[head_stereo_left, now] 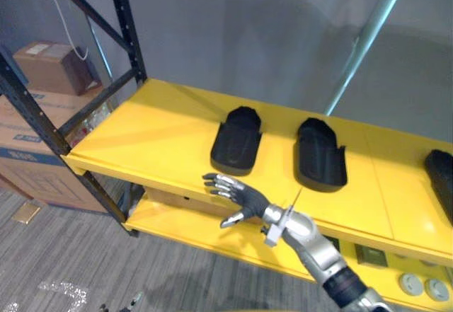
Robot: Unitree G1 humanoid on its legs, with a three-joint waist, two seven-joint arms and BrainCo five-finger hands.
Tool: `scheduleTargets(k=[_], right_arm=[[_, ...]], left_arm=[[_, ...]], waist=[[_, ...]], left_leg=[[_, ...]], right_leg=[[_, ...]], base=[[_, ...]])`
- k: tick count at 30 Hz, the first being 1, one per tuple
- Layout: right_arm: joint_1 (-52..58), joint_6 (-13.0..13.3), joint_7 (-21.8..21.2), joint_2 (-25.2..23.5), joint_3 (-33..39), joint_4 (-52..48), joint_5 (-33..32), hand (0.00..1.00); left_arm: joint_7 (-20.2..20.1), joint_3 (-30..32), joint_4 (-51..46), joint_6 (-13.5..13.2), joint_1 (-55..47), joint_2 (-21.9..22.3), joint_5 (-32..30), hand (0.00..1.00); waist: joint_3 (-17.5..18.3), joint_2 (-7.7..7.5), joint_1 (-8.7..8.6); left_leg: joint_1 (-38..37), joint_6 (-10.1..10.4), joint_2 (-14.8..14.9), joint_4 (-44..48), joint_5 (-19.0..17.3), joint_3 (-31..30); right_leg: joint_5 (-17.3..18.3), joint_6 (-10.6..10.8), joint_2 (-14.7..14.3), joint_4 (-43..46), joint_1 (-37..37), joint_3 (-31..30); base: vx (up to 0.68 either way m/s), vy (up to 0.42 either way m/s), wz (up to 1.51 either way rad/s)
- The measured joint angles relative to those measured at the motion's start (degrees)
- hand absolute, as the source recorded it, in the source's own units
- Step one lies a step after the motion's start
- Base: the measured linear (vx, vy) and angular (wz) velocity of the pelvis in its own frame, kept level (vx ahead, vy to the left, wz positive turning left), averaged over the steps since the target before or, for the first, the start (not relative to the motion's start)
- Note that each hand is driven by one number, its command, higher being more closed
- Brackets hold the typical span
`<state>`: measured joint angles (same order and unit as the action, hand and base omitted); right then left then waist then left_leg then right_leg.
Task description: Walk over and take plastic housings, then place them on the shelf
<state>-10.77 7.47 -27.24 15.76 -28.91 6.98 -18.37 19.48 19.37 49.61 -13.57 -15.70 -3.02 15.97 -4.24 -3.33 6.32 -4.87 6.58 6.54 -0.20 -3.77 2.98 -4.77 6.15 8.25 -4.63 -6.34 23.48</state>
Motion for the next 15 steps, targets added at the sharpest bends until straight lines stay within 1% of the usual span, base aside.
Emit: scheduleTargets(k=[2,3,4,6,7,9,10,11,15], right_arm=[[-0.82,0.06,0.39,-0.33,-0.83,2.09,0.73,0.00],[-2.02,0.12,1.69,-0.91,-1.43,4.71,1.37,0.00],[-2.95,0.16,3.27,-1.82,-1.44,7.38,2.44,0.00],[-4.31,0.18,5.20,-2.78,-1.42,10.41,3.67,0.00],[-5.34,0.24,7.33,-3.49,-1.10,12.35,4.30,0.00],[-6.20,0.42,8.58,-4.19,-0.08,13.74,4.72,0.00],[-6.79,0.66,9.54,-4.85,1.08,14.84,4.74,0.00],[-7.57,0.95,10.30,-5.42,1.95,15.99,4.80,0.00],[-9.03,1.22,13.45,-6.86,3.82,17.18,5.69,0.00]], left_arm=[[0.00,0.01,0.06,0.04,-0.01,0.00,0.02,0.00],[-0.02,0.00,0.05,0.11,0.23,0.00,0.06,0.00],[-0.05,0.00,0.05,0.34,0.39,-0.02,0.05,0.00],[-0.12,-0.02,0.06,0.77,0.33,0.03,0.05,0.00],[-0.52,-0.04,0.06,1.43,0.25,0.05,0.08,0.00],[-0.85,-0.36,0.06,1.55,0.19,0.06,0.13,0.00],[-1.31,-0.48,0.05,1.62,0.16,0.13,0.95,0.00],[-1.84,-0.48,0.05,1.72,0.04,0.23,1.70,0.00],[-2.77,-0.75,0.03,2.33,0.02,0.39,1.70,0.00]], waist=[[-0.23,0.16,0.12],[-0.92,-0.10,0.23],[-1.38,-0.03,0.68],[-1.61,-0.19,1.14],[-2.21,-0.10,1.54],[-2.81,-0.01,1.73],[-2.97,0.04,2.28],[-2.98,0.05,2.40],[-2.98,-0.04,2.43]], left_leg=[[-0.01,0.00,-0.06,-0.02,0.00,-0.23],[-0.28,0.00,-0.13,0.09,0.00,-0.72],[-0.15,0.00,-0.19,0.15,0.01,-1.11],[-0.13,0.01,-0.22,0.23,0.03,-1.45],[-0.11,0.01,-0.40,0.41,0.04,-2.10],[-0.09,-0.01,-0.57,0.45,0.06,-2.63],[-0.08,-0.01,-0.66,0.45,0.08,-2.66],[-0.05,-0.02,-0.77,0.45,0.08,-2.82],[-0.03,-0.05,-1.08,0.45,0.11,-3.11]], right_leg=[[0.04,0.04,0.03,0.00,-0.11,0.17],[0.18,0.12,0.08,0.00,-0.84,0.45],[0.27,0.18,0.14,0.00,-0.98,1.10],[0.27,0.17,0.17,0.00,-1.02,1.45],[0.33,0.21,0.27,0.00,-1.37,1.81],[0.47,0.33,0.41,0.00,-1.74,2.45],[0.46,0.34,0.49,0.00,-1.74,2.66],[0.46,0.34,0.59,0.00,-1.81,2.85],[0.46,0.34,0.85,0.01,-1.94,3.11]], base=[[0.01,0.009,0.08],[0.00,0.011,0.16],[0.00,0.012,0.16],[0.00,0.011,0.15],[0.01,0.016,0.19],[-0.01,0.017,0.16],[-0.01,0.018,0.09],[0.00,0.019,0.04],[0.00,0.020,0.03]])
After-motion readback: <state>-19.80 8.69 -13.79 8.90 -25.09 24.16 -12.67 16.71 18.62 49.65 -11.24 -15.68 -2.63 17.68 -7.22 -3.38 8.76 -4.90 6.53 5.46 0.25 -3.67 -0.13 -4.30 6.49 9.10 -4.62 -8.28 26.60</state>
